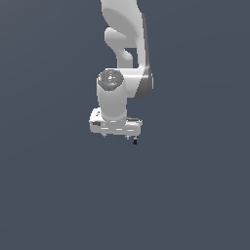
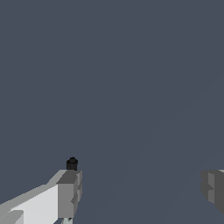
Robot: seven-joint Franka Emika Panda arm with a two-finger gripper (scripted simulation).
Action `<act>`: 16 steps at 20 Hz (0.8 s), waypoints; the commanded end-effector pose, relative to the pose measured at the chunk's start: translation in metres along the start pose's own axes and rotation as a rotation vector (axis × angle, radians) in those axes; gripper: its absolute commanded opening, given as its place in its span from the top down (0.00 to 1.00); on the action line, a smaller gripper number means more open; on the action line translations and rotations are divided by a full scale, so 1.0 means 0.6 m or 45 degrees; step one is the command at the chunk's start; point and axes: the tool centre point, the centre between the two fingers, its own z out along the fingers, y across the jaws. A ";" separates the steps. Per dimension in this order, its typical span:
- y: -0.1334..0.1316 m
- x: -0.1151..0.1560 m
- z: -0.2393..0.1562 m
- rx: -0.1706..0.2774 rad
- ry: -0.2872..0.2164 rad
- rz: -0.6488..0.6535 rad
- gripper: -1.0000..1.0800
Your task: Pick up the object and move it to a goal position.
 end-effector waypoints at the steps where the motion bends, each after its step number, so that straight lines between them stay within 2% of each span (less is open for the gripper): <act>1: 0.006 0.003 -0.001 0.002 0.003 0.011 0.04; 8: -0.003 -0.003 0.006 0.001 0.004 0.013 0.04; 16: -0.050 -0.038 0.044 0.001 0.015 0.045 0.04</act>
